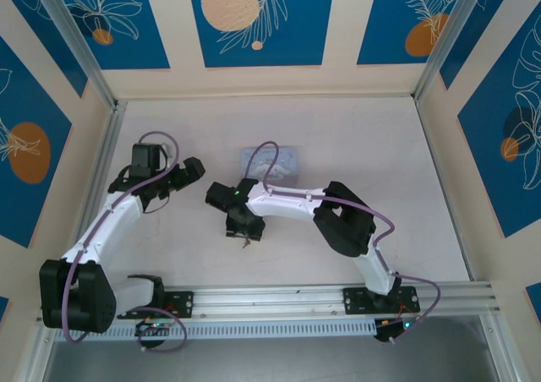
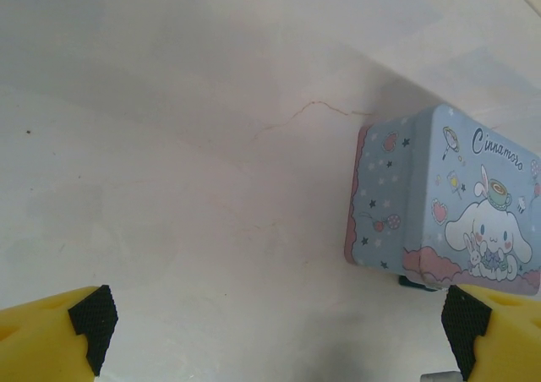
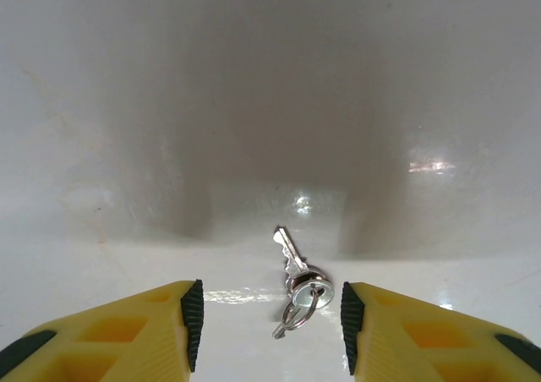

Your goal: Unlock the padlock with the key

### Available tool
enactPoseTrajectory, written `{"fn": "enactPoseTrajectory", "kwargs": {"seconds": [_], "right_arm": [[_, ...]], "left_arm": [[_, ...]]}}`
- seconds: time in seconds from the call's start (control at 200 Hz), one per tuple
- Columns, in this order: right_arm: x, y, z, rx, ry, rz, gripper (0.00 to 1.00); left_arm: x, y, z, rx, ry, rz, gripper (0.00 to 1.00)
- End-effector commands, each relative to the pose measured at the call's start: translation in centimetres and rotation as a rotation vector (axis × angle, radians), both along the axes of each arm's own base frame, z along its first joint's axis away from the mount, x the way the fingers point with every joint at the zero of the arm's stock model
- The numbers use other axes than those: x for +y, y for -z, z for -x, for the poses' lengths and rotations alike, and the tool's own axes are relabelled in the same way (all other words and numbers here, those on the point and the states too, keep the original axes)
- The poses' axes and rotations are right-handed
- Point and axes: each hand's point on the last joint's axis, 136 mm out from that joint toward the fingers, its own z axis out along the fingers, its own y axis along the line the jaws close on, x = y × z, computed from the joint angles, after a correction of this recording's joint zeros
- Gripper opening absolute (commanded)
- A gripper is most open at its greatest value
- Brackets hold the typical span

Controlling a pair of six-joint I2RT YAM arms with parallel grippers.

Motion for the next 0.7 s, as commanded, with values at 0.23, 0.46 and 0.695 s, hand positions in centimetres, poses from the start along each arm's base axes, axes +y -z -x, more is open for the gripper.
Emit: {"fn": "enactPoseTrajectory", "kwargs": {"seconds": [0.23, 0.46, 0.695], "right_arm": [[-0.6, 2.0, 1.7, 0.087, 0.054, 0.056, 0.45], [-1.2, 2.6, 2.0, 0.113, 0.062, 0.059, 0.39], [-1.8, 2.9, 2.6, 0.119, 0.069, 0.048, 0.33]], "left_arm": [[0.2, -0.1, -0.5, 0.001, 0.006, 0.037, 1.00], [0.0, 0.4, -0.7, 0.023, 0.007, 0.056, 1.00], [-0.1, 0.5, -0.9, 0.031, 0.010, 0.062, 1.00]]}}
